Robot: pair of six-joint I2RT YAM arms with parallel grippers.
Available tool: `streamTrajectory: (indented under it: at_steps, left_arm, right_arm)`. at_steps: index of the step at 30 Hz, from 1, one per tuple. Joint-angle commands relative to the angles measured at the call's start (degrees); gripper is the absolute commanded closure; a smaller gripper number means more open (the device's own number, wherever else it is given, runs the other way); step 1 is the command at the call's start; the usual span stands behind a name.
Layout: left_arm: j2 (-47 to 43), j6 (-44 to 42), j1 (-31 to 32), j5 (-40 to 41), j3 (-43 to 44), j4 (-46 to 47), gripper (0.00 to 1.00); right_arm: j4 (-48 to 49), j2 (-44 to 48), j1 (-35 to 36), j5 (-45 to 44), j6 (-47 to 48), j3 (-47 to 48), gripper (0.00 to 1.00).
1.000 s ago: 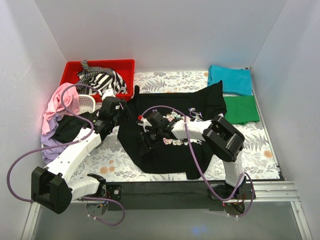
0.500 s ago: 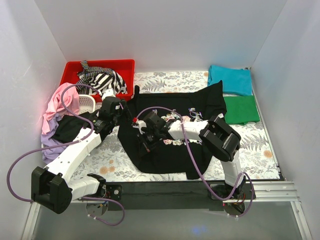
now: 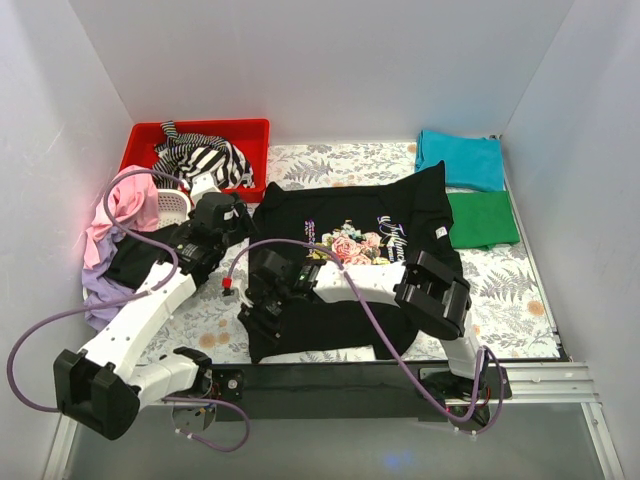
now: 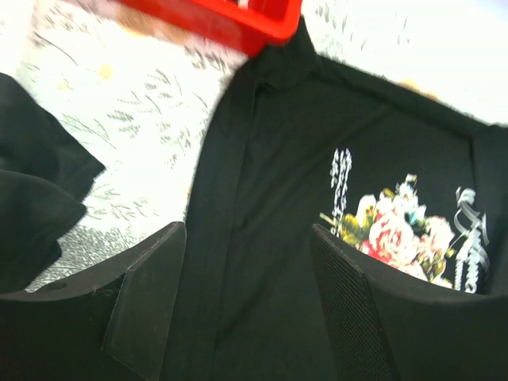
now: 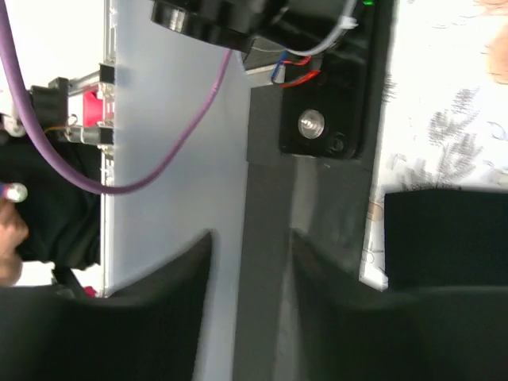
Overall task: Fold and stack the t-shirts
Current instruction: Flatten the tshirt out
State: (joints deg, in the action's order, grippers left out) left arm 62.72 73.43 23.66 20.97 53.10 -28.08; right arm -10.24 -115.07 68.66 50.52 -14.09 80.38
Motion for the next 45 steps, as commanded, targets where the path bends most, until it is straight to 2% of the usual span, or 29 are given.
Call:
streamTrajectory:
  at_steps: [1, 3, 7, 11, 12, 13, 15, 16, 17, 20, 23, 25, 28, 32, 36, 40, 42, 43, 45]
  left_arm:
    - [-3.8, 1.1, 0.1, 5.5, 2.1, -0.3, 0.37]
    - [-4.2, 0.7, 0.1, 6.1, 2.5, -0.3, 0.37]
    - [-3.6, -0.7, 0.0, 5.4, 2.6, 0.2, 0.37]
    - [-2.2, -3.1, 0.1, -4.8, 1.2, 4.5, 0.38]
    - [-1.7, -5.0, 0.1, -8.9, 0.5, 6.2, 0.38]
    - [0.1, -5.3, 0.0, -18.4, -0.2, 7.7, 0.38]
    - [3.1, -5.6, 0.1, -29.2, -1.9, 12.2, 0.39]
    - [6.7, -5.3, 0.1, -38.0, -2.3, 13.7, 0.40]
    - [9.1, -4.9, 0.1, -41.9, -2.6, 15.8, 0.43]
    - [16.2, -2.8, 1.2, -45.6, -2.5, 17.7, 0.45]
    - [20.4, -2.7, 2.3, -44.3, -3.1, 20.0, 0.46]
    - [24.2, -2.5, 2.3, -42.9, -2.3, 19.3, 0.46]
    - [31.0, -2.6, 2.4, -40.0, -0.2, 15.5, 0.47]
    - [34.8, -2.2, 2.9, -26.3, 1.9, 6.4, 0.48]
    - [33.7, -0.3, 2.9, -16.5, -0.6, 0.8, 0.48]
    - [31.9, 0.6, 2.9, -12.5, -2.4, -1.6, 0.48]
    - [31.6, 0.6, 2.9, -7.9, -2.0, -4.9, 0.47]
    - [31.6, 0.6, 2.9, -6.9, -1.9, -6.5, 0.47]
    - [31.5, 0.1, 2.9, -6.2, -1.6, -7.2, 0.47]
  right_arm:
    - [-2.0, 0.4, 1.0, -1.3, 3.1, 2.0, 0.45]
    - [-3.5, 3.0, 0.4, -6.6, 4.1, 0.4, 0.40]
    - [-10.2, 13.6, -3.2, -28.8, 4.6, -3.5, 0.40]
    - [-15.0, 24.4, -10.4, -46.9, 2.0, -11.0, 0.36]
    - [-15.3, 26.5, -14.9, -49.2, 1.3, -12.9, 0.36]
    - [-15.3, 30.0, -17.5, -50.2, 1.0, -17.2, 0.35]
    - [-15.2, 32.4, -25.0, -53.4, 1.0, -20.4, 0.35]
    - [-15.3, 33.6, -27.1, -53.3, 1.4, -22.1, 0.35]
    - [-15.3, 33.8, -28.9, -52.8, 2.2, -22.6, 0.35]
    - [-15.3, 32.5, -33.1, -51.2, 4.3, -23.2, 0.35]
    - [-15.4, 28.1, -35.4, -51.1, 5.0, -23.2, 0.35]
    - [-15.4, 24.7, -37.1, -49.4, 4.9, -23.6, 0.34]
    - [-15.3, 21.1, -39.0, -52.0, 3.6, -25.2, 0.35]
    - [-16.3, 20.9, -41.9, -57.2, 0.0, -31.0, 0.35]
    - [-16.6, 25.9, -43.1, -61.2, -5.6, -40.7, 0.34]
    - [-21.3, 36.5, -43.1, -62.2, -12.8, -43.5, 0.34]
    - [-24.2, 40.9, -42.8, -60.7, -15.2, -45.5, 0.34]
    - [-25.1, 43.2, -42.2, -57.8, -16.8, -45.8, 0.34]
    - [-26.8, 46.4, -41.6, -58.4, -18.3, -45.4, 0.33]
